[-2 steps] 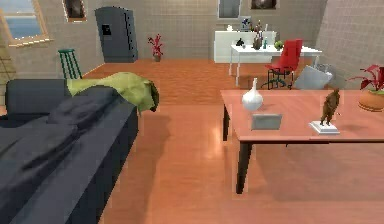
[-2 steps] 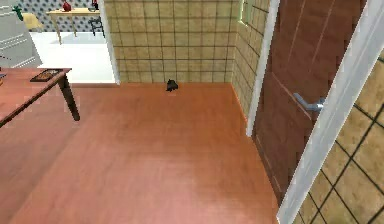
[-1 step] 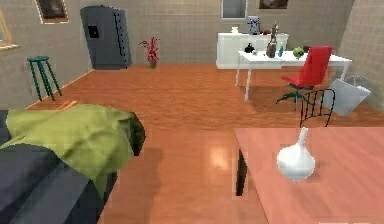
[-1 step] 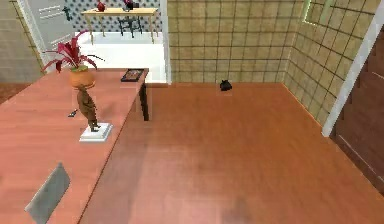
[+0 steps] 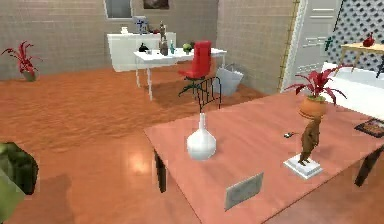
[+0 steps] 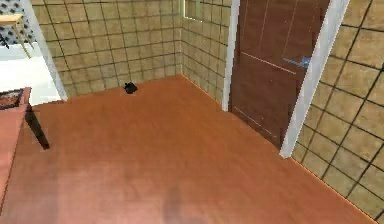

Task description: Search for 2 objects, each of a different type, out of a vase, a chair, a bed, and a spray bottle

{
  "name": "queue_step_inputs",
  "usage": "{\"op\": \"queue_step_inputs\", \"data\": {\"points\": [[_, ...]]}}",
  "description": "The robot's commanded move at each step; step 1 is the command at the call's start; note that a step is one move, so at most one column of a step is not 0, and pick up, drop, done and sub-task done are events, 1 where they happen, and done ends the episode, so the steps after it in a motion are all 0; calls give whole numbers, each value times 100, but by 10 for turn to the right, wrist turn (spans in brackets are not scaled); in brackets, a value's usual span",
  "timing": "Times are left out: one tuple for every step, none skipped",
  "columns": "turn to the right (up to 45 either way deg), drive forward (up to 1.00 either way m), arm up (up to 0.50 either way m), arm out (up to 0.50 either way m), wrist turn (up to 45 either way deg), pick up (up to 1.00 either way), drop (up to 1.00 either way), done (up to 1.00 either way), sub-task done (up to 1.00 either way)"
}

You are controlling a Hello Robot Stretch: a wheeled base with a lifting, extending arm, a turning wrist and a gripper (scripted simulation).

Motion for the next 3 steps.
{"op": "queue_step_inputs", "data": {"points": [[0, 0, 0, 0, 0, 0, 0, 0, 100], [450, 0, 0, 0, 0, 0, 0, 0, 0], [150, 0, 0, 0, 0, 0, 0, 0, 0]]}}
